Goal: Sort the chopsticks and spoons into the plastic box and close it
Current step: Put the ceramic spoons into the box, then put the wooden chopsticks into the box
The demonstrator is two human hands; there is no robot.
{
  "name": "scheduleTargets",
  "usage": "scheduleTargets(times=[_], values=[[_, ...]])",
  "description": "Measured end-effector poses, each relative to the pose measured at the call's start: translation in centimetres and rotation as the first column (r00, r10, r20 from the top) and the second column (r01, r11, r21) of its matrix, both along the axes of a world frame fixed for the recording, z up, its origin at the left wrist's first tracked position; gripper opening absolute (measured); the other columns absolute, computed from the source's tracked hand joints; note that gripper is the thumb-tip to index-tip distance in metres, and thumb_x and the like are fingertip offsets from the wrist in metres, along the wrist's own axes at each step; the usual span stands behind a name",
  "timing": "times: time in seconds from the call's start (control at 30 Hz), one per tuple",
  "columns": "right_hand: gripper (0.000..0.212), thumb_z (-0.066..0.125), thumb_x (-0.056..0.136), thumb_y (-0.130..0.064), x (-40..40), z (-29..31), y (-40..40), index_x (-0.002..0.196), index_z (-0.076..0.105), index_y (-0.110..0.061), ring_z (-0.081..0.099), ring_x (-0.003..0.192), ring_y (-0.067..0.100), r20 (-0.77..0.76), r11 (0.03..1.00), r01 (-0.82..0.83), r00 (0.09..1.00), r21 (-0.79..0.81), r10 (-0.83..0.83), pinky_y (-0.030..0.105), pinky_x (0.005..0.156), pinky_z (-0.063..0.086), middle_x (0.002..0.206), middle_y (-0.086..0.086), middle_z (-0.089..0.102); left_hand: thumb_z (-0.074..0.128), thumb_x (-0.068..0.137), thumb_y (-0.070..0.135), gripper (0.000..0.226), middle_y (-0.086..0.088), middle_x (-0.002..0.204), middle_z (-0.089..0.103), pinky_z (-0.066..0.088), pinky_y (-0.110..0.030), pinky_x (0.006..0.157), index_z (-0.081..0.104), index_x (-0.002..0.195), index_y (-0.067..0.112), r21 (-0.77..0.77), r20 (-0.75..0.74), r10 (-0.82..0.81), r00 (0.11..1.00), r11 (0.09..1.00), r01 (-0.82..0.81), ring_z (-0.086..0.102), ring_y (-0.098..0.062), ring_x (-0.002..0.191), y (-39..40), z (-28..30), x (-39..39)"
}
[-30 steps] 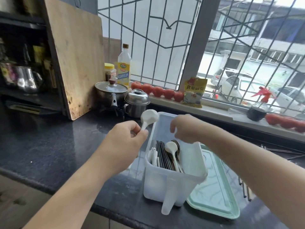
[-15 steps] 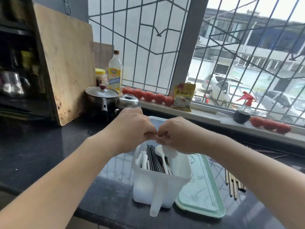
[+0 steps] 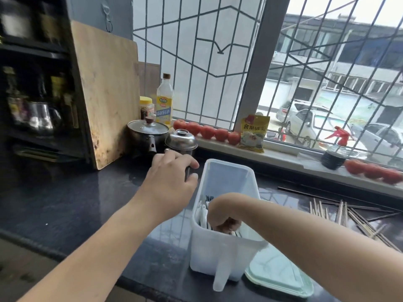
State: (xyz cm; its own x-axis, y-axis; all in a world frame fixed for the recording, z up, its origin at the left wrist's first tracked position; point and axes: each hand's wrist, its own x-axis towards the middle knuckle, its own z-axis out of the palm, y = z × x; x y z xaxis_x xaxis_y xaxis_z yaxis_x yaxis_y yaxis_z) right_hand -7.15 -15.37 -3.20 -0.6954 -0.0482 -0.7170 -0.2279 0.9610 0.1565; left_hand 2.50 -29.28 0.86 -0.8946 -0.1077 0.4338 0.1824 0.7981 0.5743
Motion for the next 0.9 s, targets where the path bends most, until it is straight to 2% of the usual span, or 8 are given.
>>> scheduleTargets(times=[0.17,0.27,0.37,0.47,0.6,0.7,0.77,0.9], values=[[0.036,0.040,0.096,0.004,1.6,3.2,0.5,0.064,0.056,-0.002,0.049,0.034,0.017,-0.240,0.985,-0.169,0.959,-0.047,0.153,0.026,0.040,0.043,0.035,0.004,0.051,0.055,0.102,0.029,0.023,0.008,0.109,0.060,0.044,-0.031,0.097,0.065,0.122,0.030,0.016,0.047,-0.017,0.999,1.000,0.016,0.045,-0.015,0.114,0.1,0.8,1.0],[0.027,0.047,0.100,-0.009,1.9,5.9,2.8,0.078,0.062,-0.004,0.055,0.056,0.020,-0.512,0.943,-0.231,0.855,-0.238,0.080,0.032,0.054,0.048,0.061,0.005,0.057,0.054,0.102,0.028,0.019,0.013,0.100,0.060,0.054,-0.031,0.074,0.066,0.116,0.030,0.039,0.047,-0.030,0.998,0.999,0.029,0.056,-0.012,0.095,1.4,1.9,1.7],[0.041,0.046,0.102,-0.034,3.0,8.2,8.4,0.078,0.066,-0.006,0.063,0.069,0.024,-0.721,0.790,-0.337,0.669,-0.512,-0.182,0.040,0.067,0.056,0.077,0.006,0.068,0.054,0.102,0.027,0.016,0.018,0.092,0.063,0.046,-0.013,0.062,0.067,0.111,0.032,0.093,0.009,-0.055,0.998,0.994,0.054,0.061,-0.001,0.082,4.0,3.1,2.3],[0.042,0.050,0.101,-0.033,5.5,7.4,15.9,0.075,0.066,-0.004,0.056,0.054,0.022,-0.661,0.627,-0.304,0.580,-0.718,-0.476,0.036,0.055,0.050,0.068,0.010,0.068,0.055,0.102,0.021,0.018,0.015,0.090,0.064,0.046,-0.007,0.064,0.067,0.111,0.031,0.245,-0.101,-0.137,0.985,0.957,0.158,0.059,0.008,0.084,9.2,3.4,3.6],[0.041,0.052,0.100,-0.029,9.8,0.2,25.1,0.071,0.061,-0.001,0.050,0.050,0.024,-0.515,0.547,-0.097,0.506,-0.831,-0.692,0.037,0.048,0.043,0.066,0.015,0.066,0.056,0.101,0.013,0.023,0.007,0.083,0.068,0.055,-0.024,0.067,0.064,0.104,0.034,0.445,-0.110,-0.330,0.937,0.827,0.343,0.066,-0.009,0.074,19.4,-0.7,6.1],[0.044,0.053,0.101,-0.026,11.8,-4.9,31.4,0.061,0.047,-0.008,0.050,0.055,0.023,-0.533,0.593,0.038,0.393,-0.804,-0.749,0.042,0.056,0.033,0.057,0.008,0.054,0.053,0.100,0.010,0.025,0.011,0.099,0.069,0.046,-0.013,0.081,0.066,0.117,0.023,0.259,0.093,-0.423,0.901,0.884,0.389,0.063,-0.005,0.093,26.4,-7.0,4.6],[0.045,0.052,0.101,-0.024,12.7,-6.8,35.3,0.059,0.041,-0.013,0.047,0.056,0.022,-0.548,0.600,0.079,0.324,-0.796,-0.771,0.043,0.058,0.027,0.055,0.005,0.048,0.051,0.097,0.007,0.031,-0.004,0.115,0.065,0.042,-0.022,0.093,0.063,0.126,0.013,0.060,0.185,-0.412,0.892,0.911,0.408,0.058,-0.020,0.110,29.5,-10.5,2.6],[0.037,0.056,0.098,-0.022,12.6,-9.0,40.3,0.066,0.057,-0.004,0.056,0.067,0.030,-0.386,0.404,0.072,0.184,-0.912,-0.904,0.044,0.065,0.044,0.063,0.011,0.059,0.049,0.095,0.022,0.026,-0.005,0.116,0.061,0.043,-0.039,0.091,0.057,0.119,0.017,-0.355,0.233,-0.244,0.941,0.880,0.316,0.051,-0.028,0.110,33.4,-13.1,-0.6]])
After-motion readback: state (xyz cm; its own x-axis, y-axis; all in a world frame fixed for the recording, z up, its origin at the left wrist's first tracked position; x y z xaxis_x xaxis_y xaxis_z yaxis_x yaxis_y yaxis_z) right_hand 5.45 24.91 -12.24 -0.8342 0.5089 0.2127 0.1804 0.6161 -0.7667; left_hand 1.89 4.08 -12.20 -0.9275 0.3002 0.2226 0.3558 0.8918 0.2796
